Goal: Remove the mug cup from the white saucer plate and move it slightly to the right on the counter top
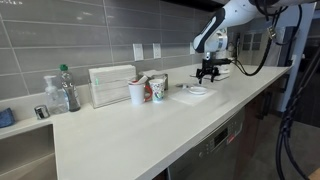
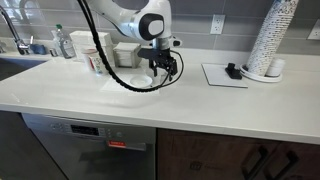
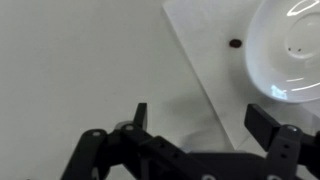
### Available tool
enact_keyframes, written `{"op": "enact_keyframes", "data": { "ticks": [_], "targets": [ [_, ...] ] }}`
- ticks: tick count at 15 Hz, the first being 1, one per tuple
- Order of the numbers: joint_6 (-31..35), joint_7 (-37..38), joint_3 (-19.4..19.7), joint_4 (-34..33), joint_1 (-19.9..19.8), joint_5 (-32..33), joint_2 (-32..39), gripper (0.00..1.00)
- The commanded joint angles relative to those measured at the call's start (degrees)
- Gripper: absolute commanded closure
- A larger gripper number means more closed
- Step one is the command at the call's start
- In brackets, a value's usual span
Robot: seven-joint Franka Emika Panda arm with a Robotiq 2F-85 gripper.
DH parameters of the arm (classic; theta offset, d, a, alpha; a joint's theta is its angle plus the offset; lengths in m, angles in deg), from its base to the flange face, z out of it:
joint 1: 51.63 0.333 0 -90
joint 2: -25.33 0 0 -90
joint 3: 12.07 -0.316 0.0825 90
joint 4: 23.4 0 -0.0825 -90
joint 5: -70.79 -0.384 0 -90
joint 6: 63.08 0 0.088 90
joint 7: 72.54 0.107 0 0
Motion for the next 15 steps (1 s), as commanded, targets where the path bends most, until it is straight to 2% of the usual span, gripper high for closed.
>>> {"op": "enact_keyframes", "data": {
  "ticks": [1,4,12,15],
  "targets": [
    [-3.26,-0.15,-0.27,5.09,-0.65,-0.63,-5.29,0.00],
    [-4.54,0.50,-0.04,9.35,-0.10,-0.62,-9.57,0.00],
    [1.28,0.91,0.05,27.70,3.51,0.64,-25.79,0.00],
    [4.43,1.06,0.08,34.41,5.46,3.00,-31.32,0.00]
  ]
}}
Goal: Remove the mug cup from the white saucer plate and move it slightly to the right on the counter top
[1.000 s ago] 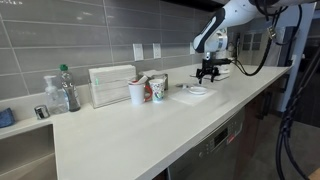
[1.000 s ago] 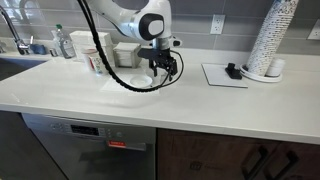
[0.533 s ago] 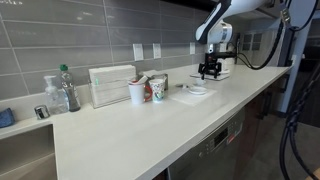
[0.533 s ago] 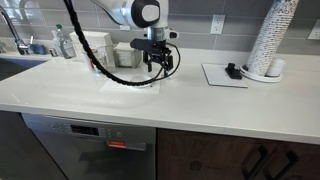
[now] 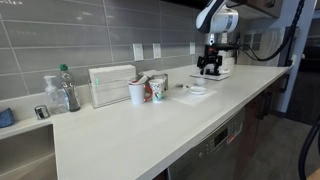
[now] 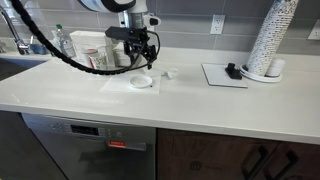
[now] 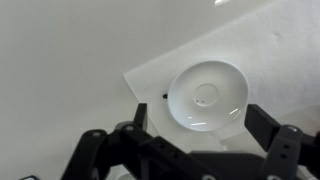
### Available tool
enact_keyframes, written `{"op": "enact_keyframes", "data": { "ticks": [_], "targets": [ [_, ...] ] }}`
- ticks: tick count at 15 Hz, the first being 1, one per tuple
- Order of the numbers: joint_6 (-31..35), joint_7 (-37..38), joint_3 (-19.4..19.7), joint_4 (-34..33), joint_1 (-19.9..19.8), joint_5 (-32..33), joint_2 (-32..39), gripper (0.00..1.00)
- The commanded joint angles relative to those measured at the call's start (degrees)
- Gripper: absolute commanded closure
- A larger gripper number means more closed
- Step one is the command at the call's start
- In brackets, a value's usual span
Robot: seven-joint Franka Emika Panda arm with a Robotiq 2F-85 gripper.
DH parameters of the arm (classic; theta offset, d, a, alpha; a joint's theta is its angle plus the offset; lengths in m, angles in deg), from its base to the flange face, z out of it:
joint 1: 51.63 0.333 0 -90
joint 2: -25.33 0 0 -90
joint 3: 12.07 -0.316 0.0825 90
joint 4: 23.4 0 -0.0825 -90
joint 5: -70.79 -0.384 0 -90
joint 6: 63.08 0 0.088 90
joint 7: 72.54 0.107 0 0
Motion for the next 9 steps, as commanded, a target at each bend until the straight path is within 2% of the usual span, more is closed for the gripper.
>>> {"op": "enact_keyframes", "data": {
  "ticks": [1,3,4,9],
  "targets": [
    [5.13,1.35,0.32,11.39,2.42,3.62,-8.72,0.00],
    [7.00,1.43,0.29,14.72,3.20,5.32,-11.40,0.00],
    [4.33,0.20,0.34,8.89,2.70,2.98,-7.07,0.00],
    [4.58,0.30,0.42,9.40,2.92,3.15,-7.70,0.00]
  ]
}}
